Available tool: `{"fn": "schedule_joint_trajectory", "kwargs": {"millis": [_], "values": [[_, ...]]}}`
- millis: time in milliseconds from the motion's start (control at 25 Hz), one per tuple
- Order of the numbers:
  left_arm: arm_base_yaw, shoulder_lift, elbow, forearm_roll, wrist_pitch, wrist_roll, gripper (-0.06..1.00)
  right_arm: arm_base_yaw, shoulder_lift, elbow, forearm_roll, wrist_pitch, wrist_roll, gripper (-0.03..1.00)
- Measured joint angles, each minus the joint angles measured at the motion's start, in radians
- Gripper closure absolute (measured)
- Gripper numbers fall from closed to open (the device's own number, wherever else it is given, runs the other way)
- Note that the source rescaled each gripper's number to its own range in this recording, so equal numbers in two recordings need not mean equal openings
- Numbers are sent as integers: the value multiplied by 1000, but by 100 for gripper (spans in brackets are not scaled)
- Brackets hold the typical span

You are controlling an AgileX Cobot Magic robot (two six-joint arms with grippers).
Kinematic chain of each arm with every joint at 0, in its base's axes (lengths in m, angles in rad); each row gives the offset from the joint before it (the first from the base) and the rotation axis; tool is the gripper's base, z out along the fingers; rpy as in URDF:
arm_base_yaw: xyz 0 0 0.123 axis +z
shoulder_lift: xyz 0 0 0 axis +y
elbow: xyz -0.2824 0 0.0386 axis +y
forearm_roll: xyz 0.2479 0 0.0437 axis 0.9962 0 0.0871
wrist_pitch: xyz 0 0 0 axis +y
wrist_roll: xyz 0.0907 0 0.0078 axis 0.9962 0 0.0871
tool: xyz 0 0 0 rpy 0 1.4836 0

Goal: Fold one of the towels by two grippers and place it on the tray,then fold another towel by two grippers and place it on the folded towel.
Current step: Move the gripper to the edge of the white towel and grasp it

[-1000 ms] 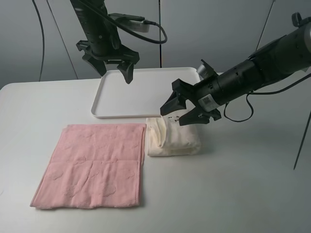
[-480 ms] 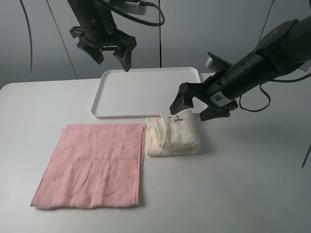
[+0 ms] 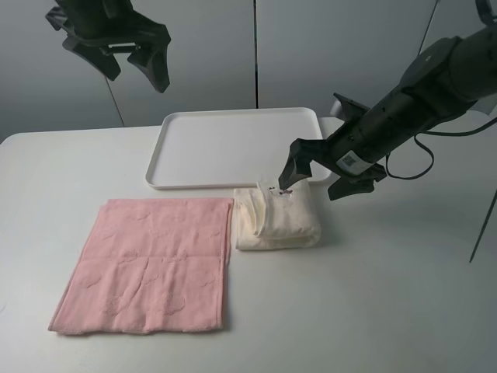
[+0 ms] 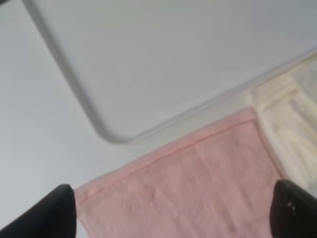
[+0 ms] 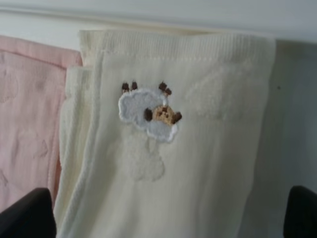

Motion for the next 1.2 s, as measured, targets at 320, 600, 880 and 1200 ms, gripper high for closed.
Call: {"fn": "schedule_joint_trajectory", "kwargs": {"millis": [320,600,880,1200], "values": [[125,-112,219,10,1,6,-5,0,115,-106,-16,30,10,-2],[179,-167,321,10,-4,26,-6,0,172,-129,-44,38,21,23],[179,-175,328,7,-32,29,-5,0,216,-131,-46,56,21,31],[179,-177,328,7,-38,29,-5,0,226,-135,-37,52,13,47]]}}
